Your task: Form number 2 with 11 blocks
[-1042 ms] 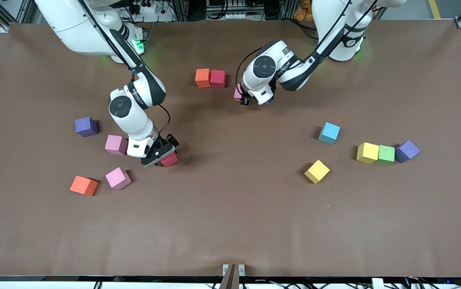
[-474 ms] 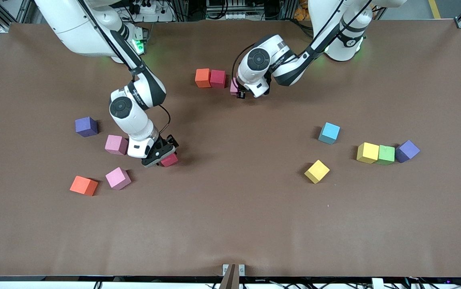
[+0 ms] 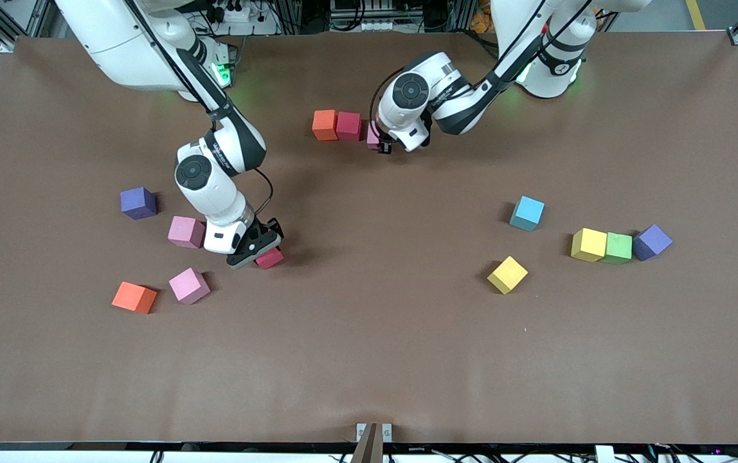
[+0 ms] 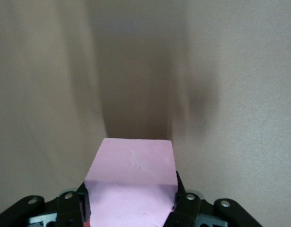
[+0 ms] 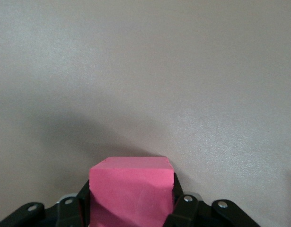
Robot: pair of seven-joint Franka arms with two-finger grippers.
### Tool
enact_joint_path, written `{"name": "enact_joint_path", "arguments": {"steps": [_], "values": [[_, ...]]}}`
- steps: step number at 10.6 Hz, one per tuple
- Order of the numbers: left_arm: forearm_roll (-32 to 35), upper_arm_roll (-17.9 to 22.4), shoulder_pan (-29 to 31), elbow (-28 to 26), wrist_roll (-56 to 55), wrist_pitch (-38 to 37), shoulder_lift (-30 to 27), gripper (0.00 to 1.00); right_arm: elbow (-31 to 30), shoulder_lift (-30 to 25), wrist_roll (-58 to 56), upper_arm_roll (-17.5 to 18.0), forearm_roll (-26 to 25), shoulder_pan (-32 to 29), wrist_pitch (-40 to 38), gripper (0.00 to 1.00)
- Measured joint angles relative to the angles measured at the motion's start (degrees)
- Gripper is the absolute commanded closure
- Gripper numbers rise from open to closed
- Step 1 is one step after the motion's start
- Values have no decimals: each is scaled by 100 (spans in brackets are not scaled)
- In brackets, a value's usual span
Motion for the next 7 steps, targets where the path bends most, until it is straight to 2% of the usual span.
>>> {"name": "enact_joint_path", "arguments": {"steps": [4, 7], "values": [[-215, -14, -121, -15, -33, 60, 22, 100, 160, 2, 7, 0, 0, 0, -36, 67], [-292, -16, -217, -23, -38, 239, 83, 100, 378, 2, 175, 16, 2, 3, -482, 68]]}}
